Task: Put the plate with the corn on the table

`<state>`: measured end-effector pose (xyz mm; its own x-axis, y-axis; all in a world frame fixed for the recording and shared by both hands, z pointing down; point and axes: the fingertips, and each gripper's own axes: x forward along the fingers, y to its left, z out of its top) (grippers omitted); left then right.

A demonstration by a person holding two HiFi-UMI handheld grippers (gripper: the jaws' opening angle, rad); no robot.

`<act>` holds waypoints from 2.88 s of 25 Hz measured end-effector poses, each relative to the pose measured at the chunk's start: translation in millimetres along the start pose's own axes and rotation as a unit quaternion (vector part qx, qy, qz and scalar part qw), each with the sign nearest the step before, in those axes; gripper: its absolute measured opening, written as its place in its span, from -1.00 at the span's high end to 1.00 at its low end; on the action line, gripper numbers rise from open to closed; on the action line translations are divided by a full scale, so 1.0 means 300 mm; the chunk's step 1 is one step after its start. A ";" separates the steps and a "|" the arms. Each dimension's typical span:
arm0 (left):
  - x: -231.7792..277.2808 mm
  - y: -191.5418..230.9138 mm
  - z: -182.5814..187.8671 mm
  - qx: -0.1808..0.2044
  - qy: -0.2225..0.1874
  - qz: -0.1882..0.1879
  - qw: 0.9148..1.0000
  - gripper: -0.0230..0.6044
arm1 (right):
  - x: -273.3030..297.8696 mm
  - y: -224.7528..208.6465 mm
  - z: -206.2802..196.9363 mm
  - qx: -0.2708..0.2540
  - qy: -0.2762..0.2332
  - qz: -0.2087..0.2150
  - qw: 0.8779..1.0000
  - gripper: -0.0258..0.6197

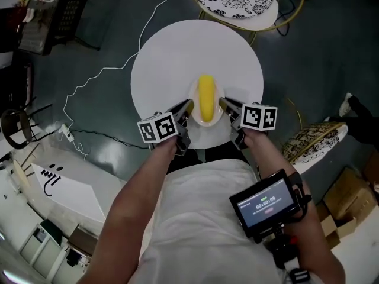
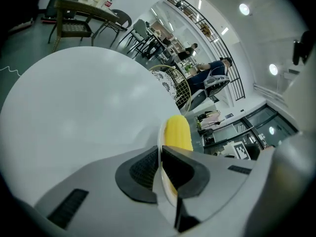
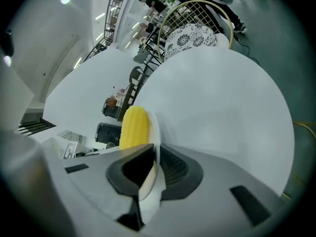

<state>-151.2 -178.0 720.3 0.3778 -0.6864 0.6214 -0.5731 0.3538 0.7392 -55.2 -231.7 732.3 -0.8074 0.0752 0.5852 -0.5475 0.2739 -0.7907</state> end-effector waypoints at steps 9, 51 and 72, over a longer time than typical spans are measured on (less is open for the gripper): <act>0.068 0.028 0.144 0.012 -0.015 0.033 0.999 0.85 | 0.082 0.002 0.152 -0.032 0.006 -0.026 0.999 0.83; 0.087 0.097 0.277 0.130 -0.007 0.157 0.979 0.75 | 0.193 0.042 0.261 -0.214 0.014 -0.169 0.962 0.68; -0.220 -0.044 0.152 0.190 -0.103 0.108 0.971 0.91 | -0.101 0.105 0.158 -0.176 -0.087 -0.159 0.968 0.89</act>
<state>-201.7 -166.3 657.8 0.0892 -0.7483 0.6573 -0.8638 0.2704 0.4252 -58.3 -270.7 681.1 -0.6525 -0.2211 0.7248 -0.6899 0.5690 -0.4475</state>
